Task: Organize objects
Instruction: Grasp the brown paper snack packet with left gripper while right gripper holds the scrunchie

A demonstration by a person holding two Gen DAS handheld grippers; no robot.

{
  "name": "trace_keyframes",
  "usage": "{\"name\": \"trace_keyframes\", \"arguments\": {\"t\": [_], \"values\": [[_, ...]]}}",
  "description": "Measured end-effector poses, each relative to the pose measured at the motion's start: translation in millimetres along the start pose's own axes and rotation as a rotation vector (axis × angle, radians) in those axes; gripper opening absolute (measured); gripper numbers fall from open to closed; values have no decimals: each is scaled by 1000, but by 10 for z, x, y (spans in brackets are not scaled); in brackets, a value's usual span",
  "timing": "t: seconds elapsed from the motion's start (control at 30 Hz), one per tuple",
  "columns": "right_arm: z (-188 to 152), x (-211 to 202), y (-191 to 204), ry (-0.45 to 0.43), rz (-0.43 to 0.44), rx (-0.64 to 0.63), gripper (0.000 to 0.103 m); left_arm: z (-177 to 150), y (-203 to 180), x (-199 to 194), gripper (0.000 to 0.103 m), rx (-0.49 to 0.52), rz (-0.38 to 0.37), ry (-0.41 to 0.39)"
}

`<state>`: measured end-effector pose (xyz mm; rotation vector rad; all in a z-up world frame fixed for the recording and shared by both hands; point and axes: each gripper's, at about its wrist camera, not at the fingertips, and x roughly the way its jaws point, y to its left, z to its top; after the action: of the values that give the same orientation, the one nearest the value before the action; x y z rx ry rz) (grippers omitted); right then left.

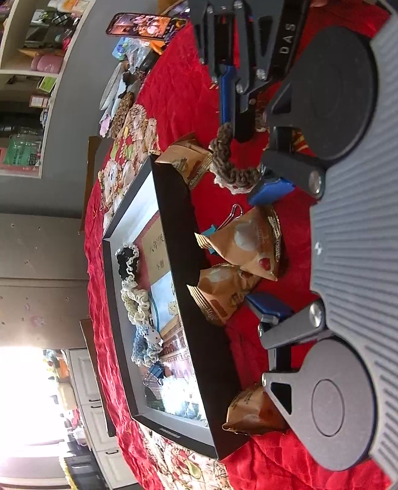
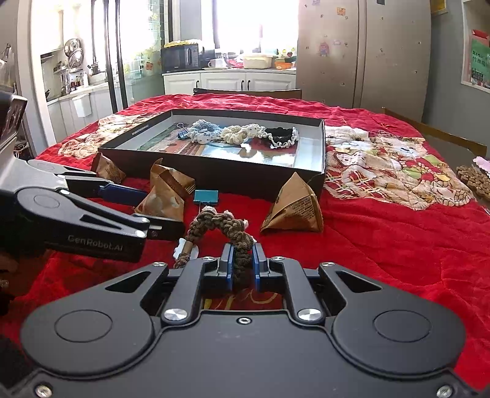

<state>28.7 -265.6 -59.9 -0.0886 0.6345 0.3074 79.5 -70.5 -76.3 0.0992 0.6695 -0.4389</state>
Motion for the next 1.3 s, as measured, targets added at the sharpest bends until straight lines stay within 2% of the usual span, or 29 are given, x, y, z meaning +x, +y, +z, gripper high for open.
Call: {"name": "trace_keyframes", "arguments": {"t": [0.13,0.37,0.87,0.9,1.3], "values": [[-1,-5,-6,-3,0,2,12,23,4,23,70,-28,-2,7],[-6,-24,-19,-4,4,0,12,26,30,33,58,-60,-4,18],[8,-107,22,-29,24,-21,12,-33,56,-104,35,-57,-36,20],[10,-111,23,-30,24,-22,12,-37,49,-115,29,-53,-36,19],[31,-184,34,-53,31,-30,12,-65,15,-218,26,-27,-45,-8]]}}
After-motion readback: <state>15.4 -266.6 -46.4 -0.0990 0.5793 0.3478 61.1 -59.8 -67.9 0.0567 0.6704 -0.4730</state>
